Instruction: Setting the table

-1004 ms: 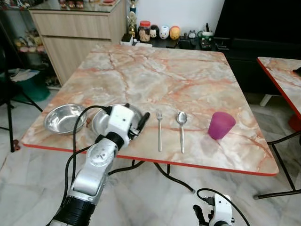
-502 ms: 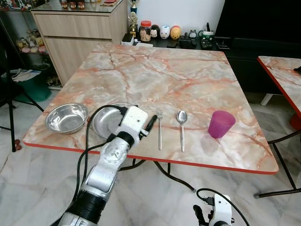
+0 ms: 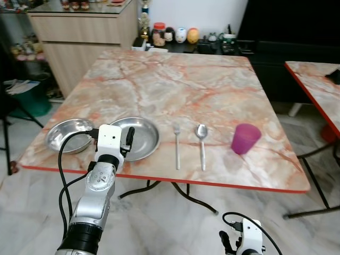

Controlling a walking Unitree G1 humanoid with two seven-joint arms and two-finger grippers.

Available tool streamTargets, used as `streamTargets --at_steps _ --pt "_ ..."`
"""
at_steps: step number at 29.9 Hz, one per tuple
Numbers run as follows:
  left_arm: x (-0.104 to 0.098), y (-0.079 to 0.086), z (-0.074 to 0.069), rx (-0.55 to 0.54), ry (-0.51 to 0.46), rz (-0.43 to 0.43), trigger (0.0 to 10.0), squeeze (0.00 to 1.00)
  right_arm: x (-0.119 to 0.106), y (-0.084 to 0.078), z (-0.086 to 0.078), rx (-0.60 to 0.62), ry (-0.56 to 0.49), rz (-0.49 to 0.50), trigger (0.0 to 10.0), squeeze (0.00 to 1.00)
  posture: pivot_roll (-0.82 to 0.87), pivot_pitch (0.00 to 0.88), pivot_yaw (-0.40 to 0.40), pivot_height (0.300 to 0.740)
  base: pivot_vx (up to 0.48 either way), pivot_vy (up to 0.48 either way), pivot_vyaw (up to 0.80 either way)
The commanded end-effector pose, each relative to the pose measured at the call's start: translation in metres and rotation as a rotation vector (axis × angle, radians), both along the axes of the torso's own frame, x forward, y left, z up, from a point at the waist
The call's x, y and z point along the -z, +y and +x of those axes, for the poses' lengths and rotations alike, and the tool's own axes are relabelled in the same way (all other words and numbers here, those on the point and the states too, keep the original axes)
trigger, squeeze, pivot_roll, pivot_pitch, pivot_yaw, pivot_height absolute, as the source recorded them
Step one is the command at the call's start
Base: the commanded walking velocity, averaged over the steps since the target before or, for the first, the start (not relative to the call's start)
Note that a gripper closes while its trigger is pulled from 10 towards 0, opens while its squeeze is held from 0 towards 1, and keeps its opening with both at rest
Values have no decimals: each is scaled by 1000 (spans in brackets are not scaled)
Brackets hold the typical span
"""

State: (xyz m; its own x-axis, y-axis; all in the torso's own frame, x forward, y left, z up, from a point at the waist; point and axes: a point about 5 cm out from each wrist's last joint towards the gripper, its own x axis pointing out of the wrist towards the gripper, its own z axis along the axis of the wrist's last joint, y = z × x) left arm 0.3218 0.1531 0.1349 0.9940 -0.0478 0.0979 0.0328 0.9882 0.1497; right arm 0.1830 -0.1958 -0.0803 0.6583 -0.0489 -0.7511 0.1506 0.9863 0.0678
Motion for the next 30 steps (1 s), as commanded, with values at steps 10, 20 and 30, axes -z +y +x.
streamTargets --at_steps 10,20,30 --pt "-12 -2 4 -6 -50 -26 10000 0 0 -3 -1 -1 8 -22 10000 0 83 0 -60 740 0 0 -781" --pt "-21 -10 5 30 -85 -16 10000 0 0 -2 -1 -5 9 -19 10000 0 83 0 -58 740 0 0 -771" --pt "-23 -12 4 20 -93 15 10000 0 0 -2 0 7 -9 -12 10000 0 86 0 -59 740 0 -142 -387"
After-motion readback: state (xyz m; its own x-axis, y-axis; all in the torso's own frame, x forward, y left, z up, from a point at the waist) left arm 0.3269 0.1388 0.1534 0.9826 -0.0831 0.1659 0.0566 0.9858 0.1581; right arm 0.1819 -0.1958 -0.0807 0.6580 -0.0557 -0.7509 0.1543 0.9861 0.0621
